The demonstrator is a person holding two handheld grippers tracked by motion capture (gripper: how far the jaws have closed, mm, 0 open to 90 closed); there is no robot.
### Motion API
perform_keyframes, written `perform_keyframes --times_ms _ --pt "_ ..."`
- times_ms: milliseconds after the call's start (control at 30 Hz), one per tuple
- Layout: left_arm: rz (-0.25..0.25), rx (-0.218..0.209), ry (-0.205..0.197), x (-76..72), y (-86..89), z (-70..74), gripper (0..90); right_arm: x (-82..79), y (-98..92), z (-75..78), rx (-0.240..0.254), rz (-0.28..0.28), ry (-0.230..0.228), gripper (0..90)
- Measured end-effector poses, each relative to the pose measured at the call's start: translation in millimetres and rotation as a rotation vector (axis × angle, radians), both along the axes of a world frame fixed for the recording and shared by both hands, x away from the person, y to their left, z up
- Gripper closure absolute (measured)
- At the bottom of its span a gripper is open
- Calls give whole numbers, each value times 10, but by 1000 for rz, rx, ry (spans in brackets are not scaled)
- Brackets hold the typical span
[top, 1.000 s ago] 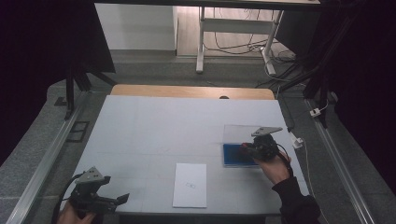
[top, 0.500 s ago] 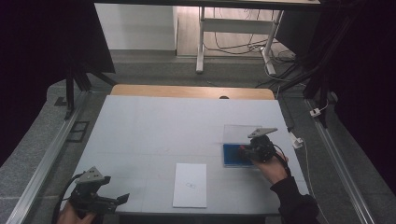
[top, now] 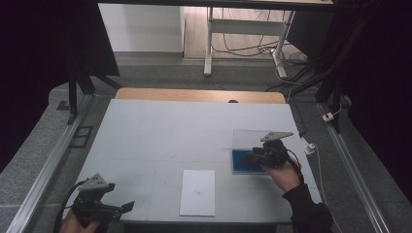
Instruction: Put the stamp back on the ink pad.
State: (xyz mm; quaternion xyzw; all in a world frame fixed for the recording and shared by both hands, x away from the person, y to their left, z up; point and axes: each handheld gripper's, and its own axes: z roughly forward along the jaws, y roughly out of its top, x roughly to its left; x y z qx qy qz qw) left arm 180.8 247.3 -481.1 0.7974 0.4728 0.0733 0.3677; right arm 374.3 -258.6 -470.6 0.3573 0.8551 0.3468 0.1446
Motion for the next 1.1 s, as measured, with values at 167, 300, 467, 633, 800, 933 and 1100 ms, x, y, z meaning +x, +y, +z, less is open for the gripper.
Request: perform_keyframes --times_ms 167,300,467,633,800,933,1100 --pt "0 -1 -1 -1 2 0 28 -34 -2 43 31 -8 -18 500" --pt "0 -1 -1 -2 4 2 28 -63 8 70 54 -3 -14 403" --pt "2 -2 -2 -3 4 2 28 -110 37 89 59 -9 -15 256" --pt "2 -4 -3 -4 6 2 28 -141 60 93 73 -35 -6 106" --pt "2 -6 -4 -5 6 3 27 -171 74 96 92 -41 12 21" --pt "0 -5 -5 -6 6 2 28 -195 69 103 107 -32 21 18" --pt "0 -7 -6 -6 9 2 28 -246 62 118 106 -18 15 4"
